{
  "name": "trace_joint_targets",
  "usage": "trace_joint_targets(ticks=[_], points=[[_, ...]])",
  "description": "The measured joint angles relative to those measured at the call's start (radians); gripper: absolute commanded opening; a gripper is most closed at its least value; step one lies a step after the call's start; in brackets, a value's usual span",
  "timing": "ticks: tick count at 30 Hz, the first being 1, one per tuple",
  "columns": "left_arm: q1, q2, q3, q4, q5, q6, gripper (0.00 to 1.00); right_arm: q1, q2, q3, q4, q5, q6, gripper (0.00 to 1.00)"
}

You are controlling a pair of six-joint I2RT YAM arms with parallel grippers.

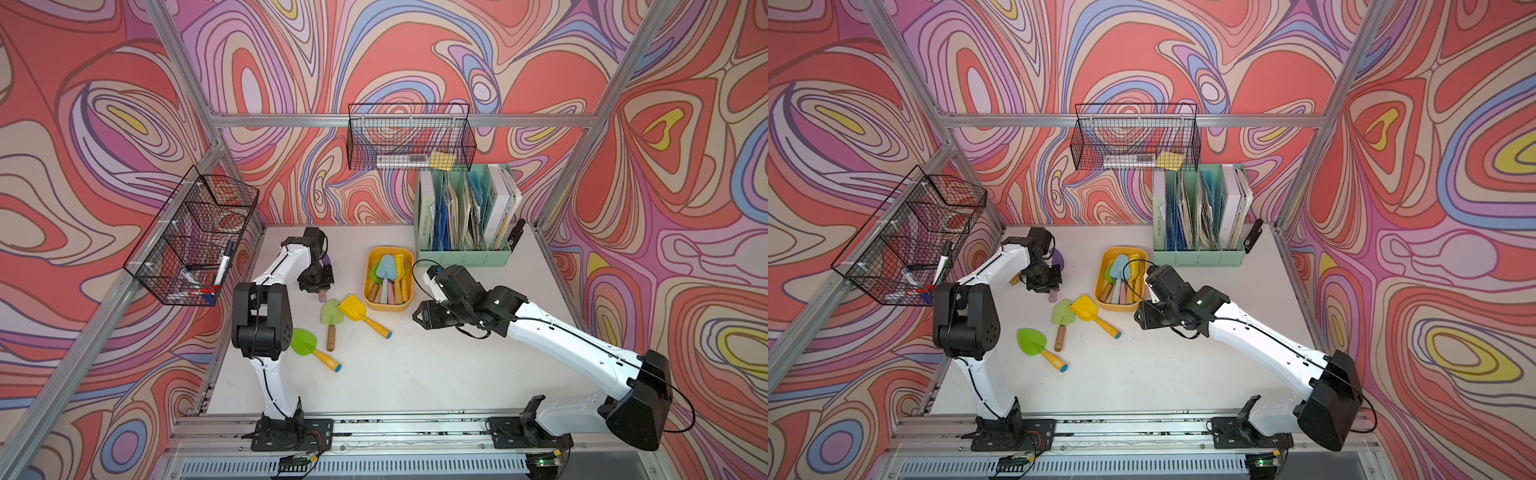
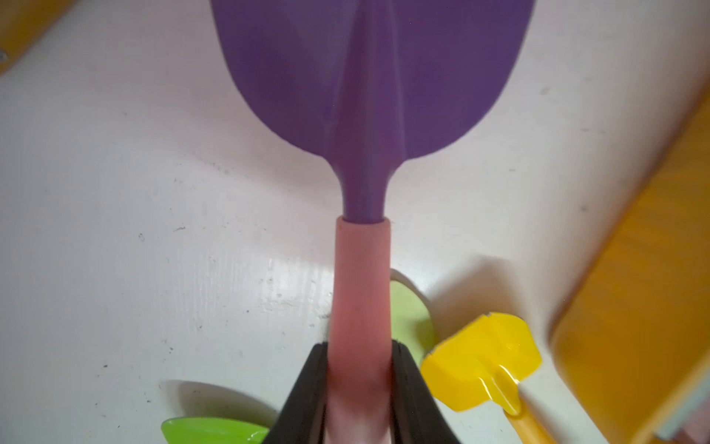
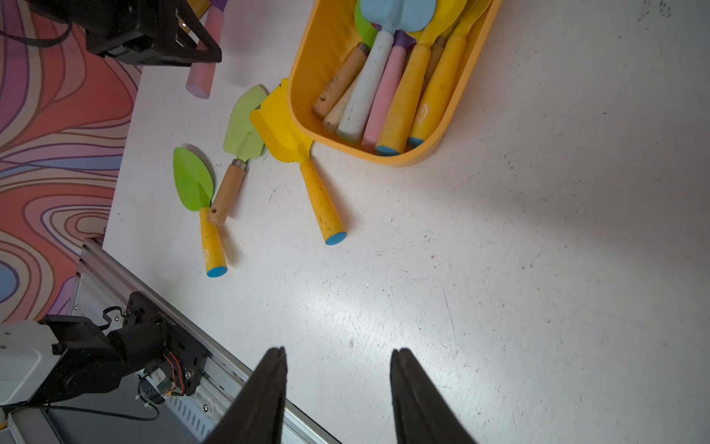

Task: Put the shovel into the storage box
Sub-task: Pick up the shovel from the center of the board.

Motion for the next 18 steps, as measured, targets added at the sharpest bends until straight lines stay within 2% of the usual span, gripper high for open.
trace_joint_targets(ticks=[9, 18], points=[[-0.12, -0.175, 0.036, -0.064, 0.104, 0.008, 0.13, -0.086, 0.114, 0.125, 0.121, -0.092, -0.033, 0.44], [-0.19, -0.236, 0.031, -0.089, 0.235, -0.005, 0.13, -0.158, 0.313, 0.301, 0.245, -0.223, -0.055, 0.44]])
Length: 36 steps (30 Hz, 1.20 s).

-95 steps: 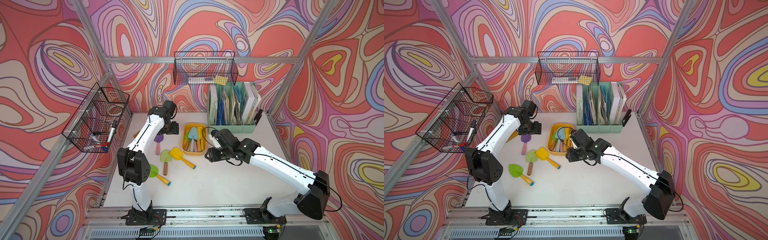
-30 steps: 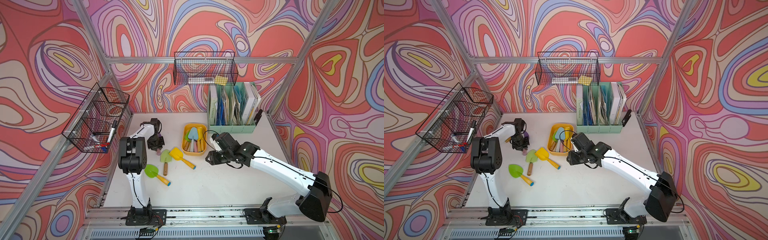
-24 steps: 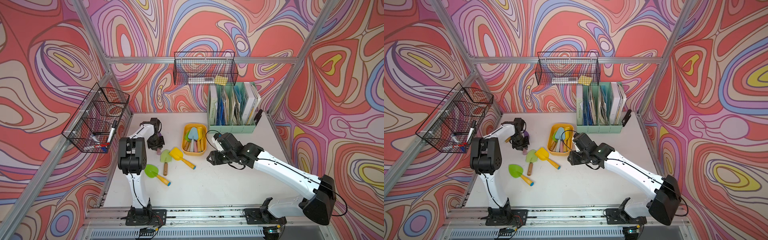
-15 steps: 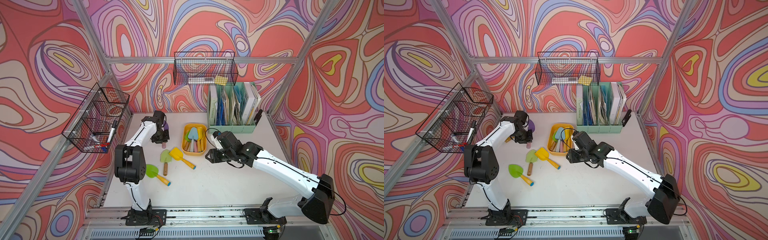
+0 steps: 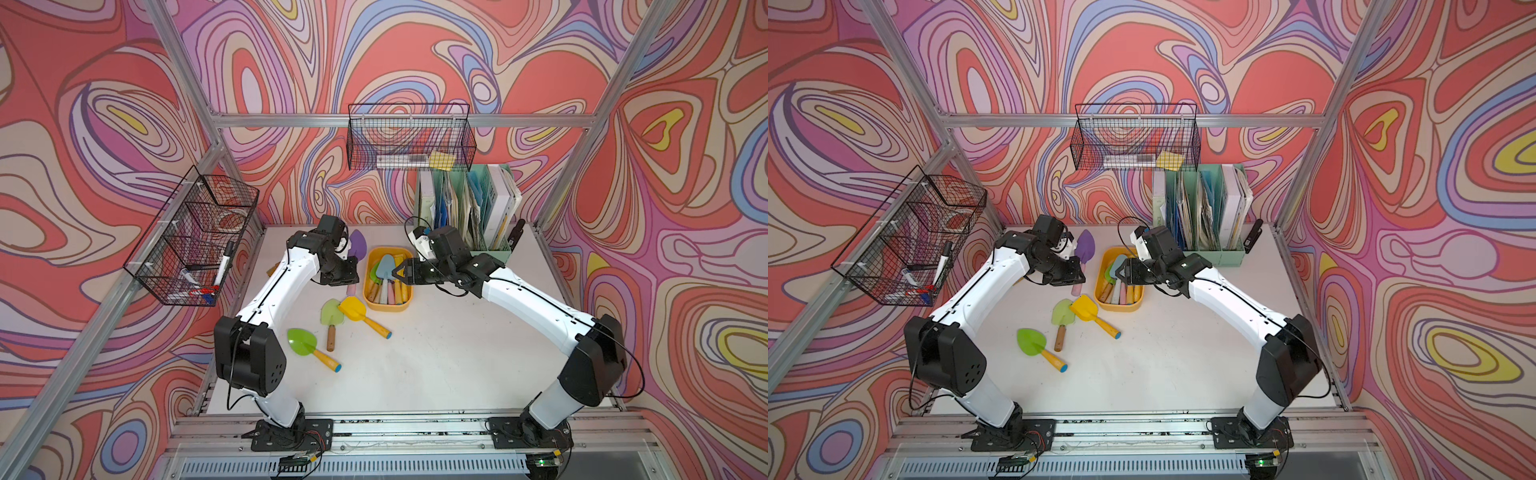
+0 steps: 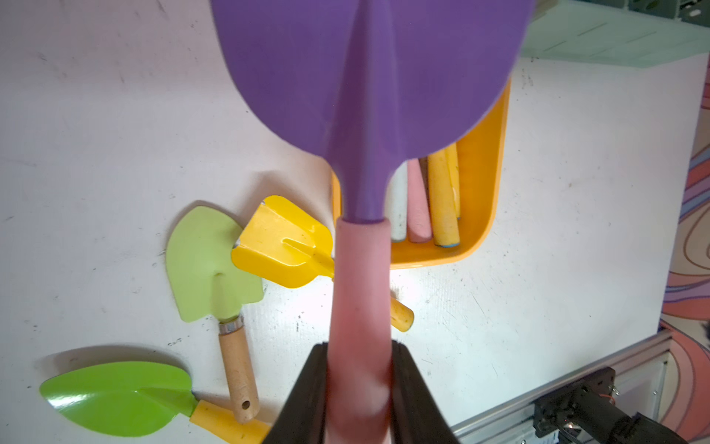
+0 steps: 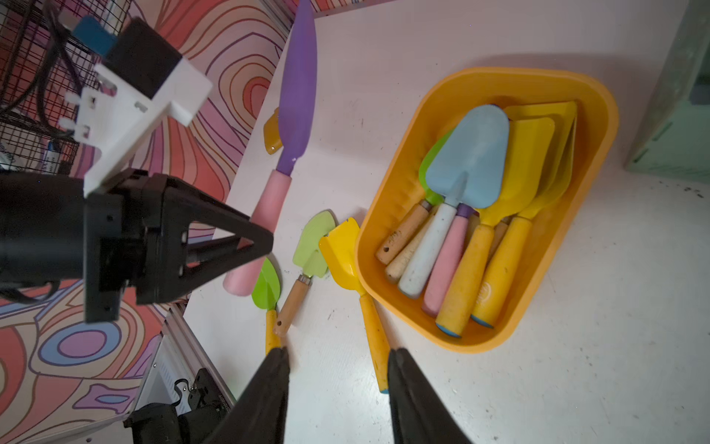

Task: Put the shovel into the storage box
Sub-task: Pick up the shovel from the center of the board.

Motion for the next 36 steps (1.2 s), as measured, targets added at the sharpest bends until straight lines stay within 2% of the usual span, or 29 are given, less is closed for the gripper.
trace_joint_targets(ticks=[9, 20, 33, 36], points=[[-0.035, -0.007, -0.038, 0.002, 0.11, -0.019, 0.12, -0.023, 0.145, 0.122, 0.064, -0.099, -0.007, 0.43], [-0.068, -0.007, -0.038, 0.016, 0.149, -0.034, 0.13, -0.041, 0.244, 0.17, 0.079, -0.148, 0.006, 0.41], [-0.084, -0.007, -0.037, 0.016, 0.162, -0.043, 0.13, -0.061, 0.293, 0.206, 0.116, -0.167, 0.049, 0.27], [-0.09, -0.007, -0.037, 0.017, 0.169, -0.048, 0.13, -0.063, 0.303, 0.206, 0.124, -0.171, 0.058, 0.22]])
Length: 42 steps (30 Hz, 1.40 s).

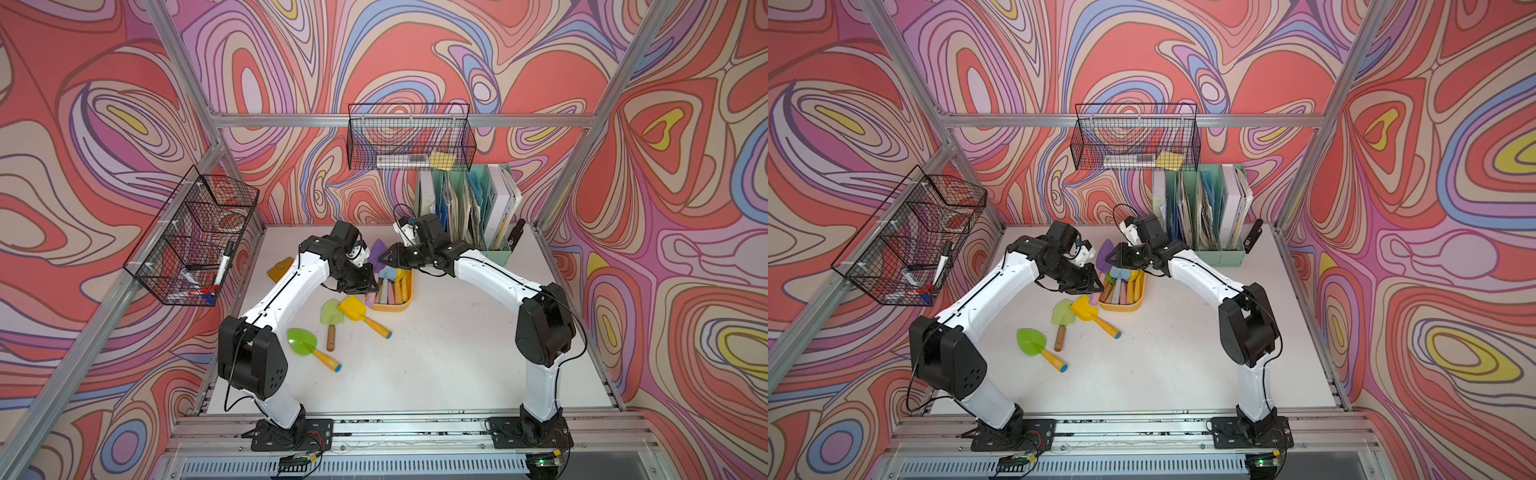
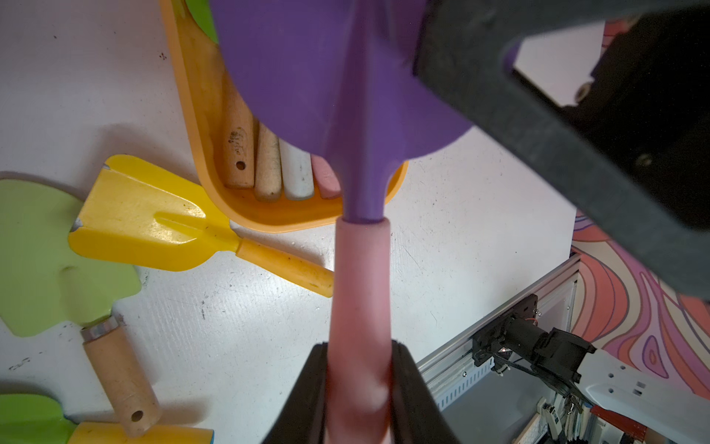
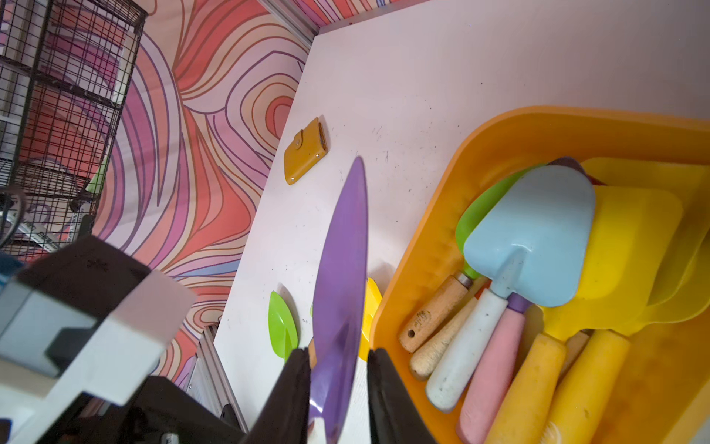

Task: Put the shovel into the storage box
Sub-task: Pick up the shovel from the center of the board, then place the shovel in the storage box.

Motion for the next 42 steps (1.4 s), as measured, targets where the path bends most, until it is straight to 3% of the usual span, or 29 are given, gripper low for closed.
trace_joint_targets(ticks=[6, 9, 13, 17, 28, 42], points=[[-0.01, 0.0, 0.01, 0.002, -0.002, -0.012, 0.17, -0.003, 0.004, 0.005, 0.019, -0.009, 0.041, 0.0], [-0.017, 0.0, 0.011, 0.007, -0.016, -0.024, 0.35, 0.0, 0.004, 0.014, 0.025, -0.008, 0.055, 0.0], [-0.018, -0.002, 0.016, 0.011, -0.001, -0.026, 0.67, -0.003, 0.006, 0.014, 0.028, -0.01, 0.053, 0.0], [-0.018, -0.008, 0.021, 0.022, 0.008, -0.027, 0.82, -0.011, 0.006, 0.014, 0.028, -0.011, 0.052, 0.0], [-0.018, -0.09, 0.018, 0.047, 0.01, -0.026, 0.84, -0.071, 0.108, 0.038, 0.036, -0.063, 0.05, 0.0], [-0.018, -0.197, -0.052, 0.12, 0.01, -0.026, 0.85, -0.081, 0.293, 0.129, 0.081, -0.018, 0.056, 0.0]])
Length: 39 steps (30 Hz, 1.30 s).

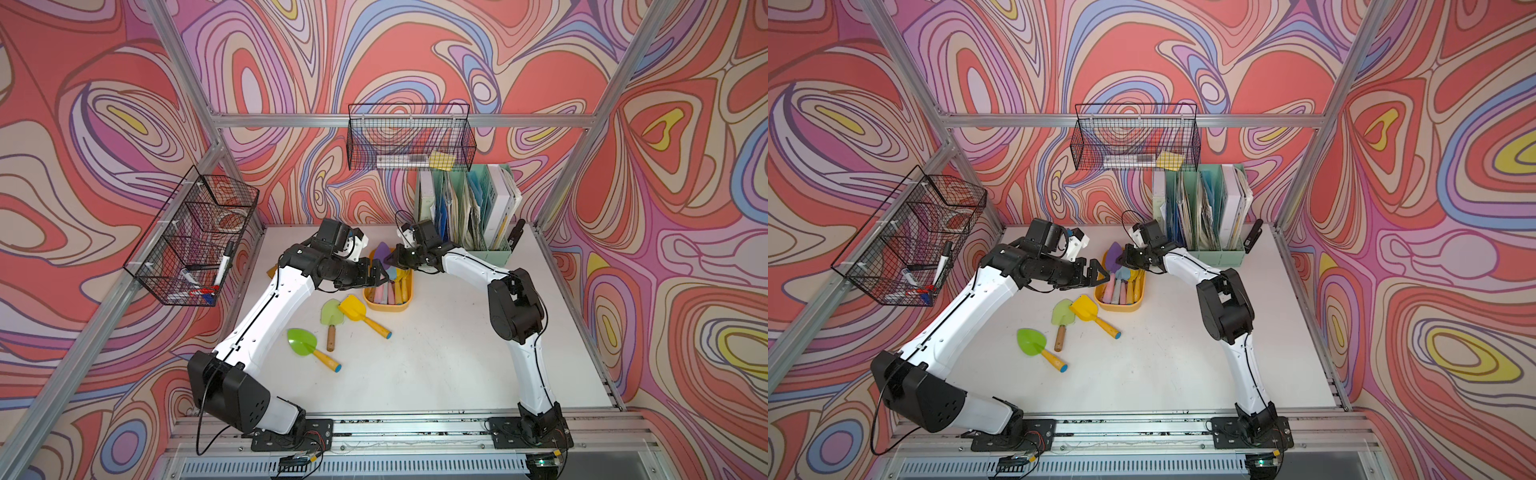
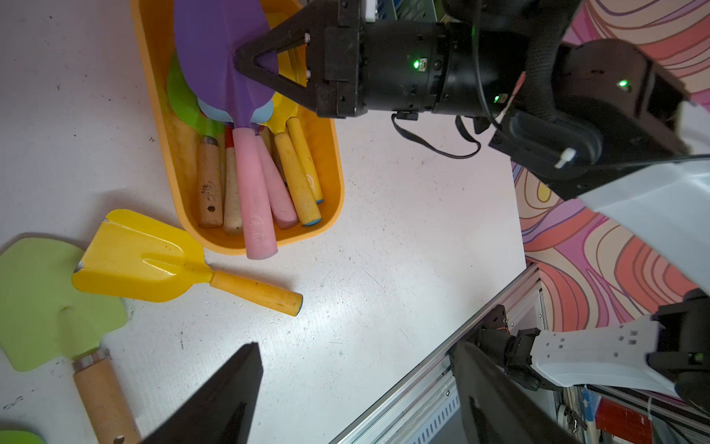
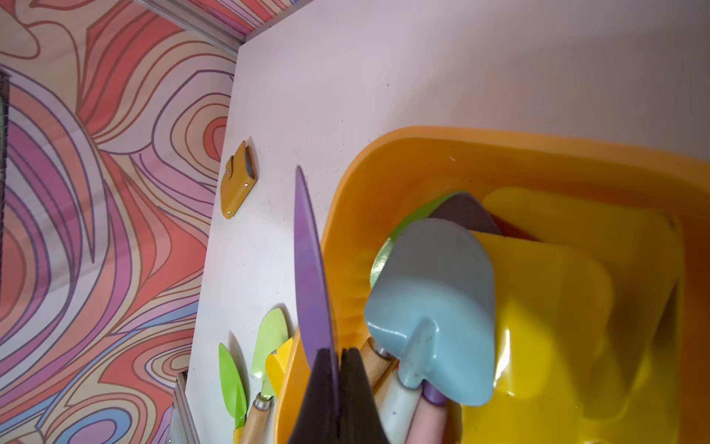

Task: Put the shovel into the storage box
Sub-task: Place the shovel in the storage box.

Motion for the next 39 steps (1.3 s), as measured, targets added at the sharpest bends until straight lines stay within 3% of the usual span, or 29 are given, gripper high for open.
trace_joint_targets(ticks=[12, 29, 32, 39], points=[[0.0, -0.026, -0.027, 0.015, 0.0, 0.001, 0.85, 0.0, 0.044, 0.0, 0.06, 0.064, 0.03, 0.0], [0.0, -0.026, -0.03, 0.015, 0.001, 0.011, 0.85, 0.0, 0.091, 0.015, 0.074, 0.063, 0.042, 0.0], [0.0, -0.026, -0.03, 0.015, 0.001, 0.01, 0.85, 0.0, 0.1, 0.03, 0.074, 0.06, 0.042, 0.1], [0.0, -0.026, -0.03, 0.015, 0.0, 0.008, 0.85, 0.0, 0.1, 0.031, 0.071, 0.056, 0.037, 0.23]])
